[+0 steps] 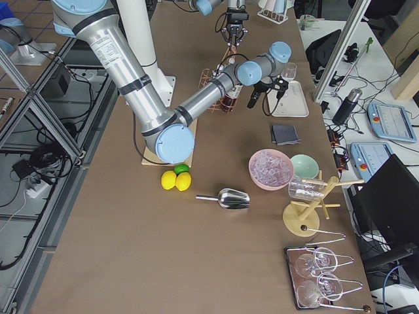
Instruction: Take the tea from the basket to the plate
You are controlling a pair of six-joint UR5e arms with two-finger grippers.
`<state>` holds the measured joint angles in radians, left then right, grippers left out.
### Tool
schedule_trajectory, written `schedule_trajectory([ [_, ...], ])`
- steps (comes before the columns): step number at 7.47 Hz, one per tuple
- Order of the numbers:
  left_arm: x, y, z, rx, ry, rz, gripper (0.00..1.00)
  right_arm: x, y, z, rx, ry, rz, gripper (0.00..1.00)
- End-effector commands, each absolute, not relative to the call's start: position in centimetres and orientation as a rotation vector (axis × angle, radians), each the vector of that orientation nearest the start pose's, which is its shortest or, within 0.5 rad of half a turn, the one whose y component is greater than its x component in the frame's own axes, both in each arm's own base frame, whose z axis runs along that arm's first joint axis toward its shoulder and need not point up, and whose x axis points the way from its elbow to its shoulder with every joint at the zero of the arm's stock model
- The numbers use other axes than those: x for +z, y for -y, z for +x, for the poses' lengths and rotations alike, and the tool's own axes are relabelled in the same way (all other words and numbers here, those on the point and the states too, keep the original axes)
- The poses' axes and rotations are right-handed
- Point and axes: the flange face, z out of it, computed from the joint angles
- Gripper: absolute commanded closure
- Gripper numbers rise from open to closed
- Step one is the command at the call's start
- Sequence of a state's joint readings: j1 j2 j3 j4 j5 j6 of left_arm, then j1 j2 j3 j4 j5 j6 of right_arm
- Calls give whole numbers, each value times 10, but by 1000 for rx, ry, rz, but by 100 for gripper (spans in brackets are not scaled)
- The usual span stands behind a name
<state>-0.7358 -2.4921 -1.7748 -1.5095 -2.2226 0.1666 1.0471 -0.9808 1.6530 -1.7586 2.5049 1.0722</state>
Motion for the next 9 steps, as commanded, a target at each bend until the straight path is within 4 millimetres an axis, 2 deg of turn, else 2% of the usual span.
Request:
schedule_trajectory([
  [1,15,471,415,1220,-959,832,100,181,623,-354,333,900,-460,1],
  [2,16,472,415,1219,-958,830,100,177,626,-364,336,881,-477,1],
  [3,15,470,415,1222,-961,832,100,177,612,-389,303,868,-500,2],
  [4,15,470,415,1222,-961,830,100,182,608,-402,298,851,-519,7],
  [5,16,470,415,1221,-961,829,100,173,608,-409,289,852,-522,12],
  [6,16,470,415,1222,-961,830,100,174,603,-416,288,833,-542,17],
  [9,16,471,415,1221,-960,829,100,172,598,-414,297,822,-576,36],
])
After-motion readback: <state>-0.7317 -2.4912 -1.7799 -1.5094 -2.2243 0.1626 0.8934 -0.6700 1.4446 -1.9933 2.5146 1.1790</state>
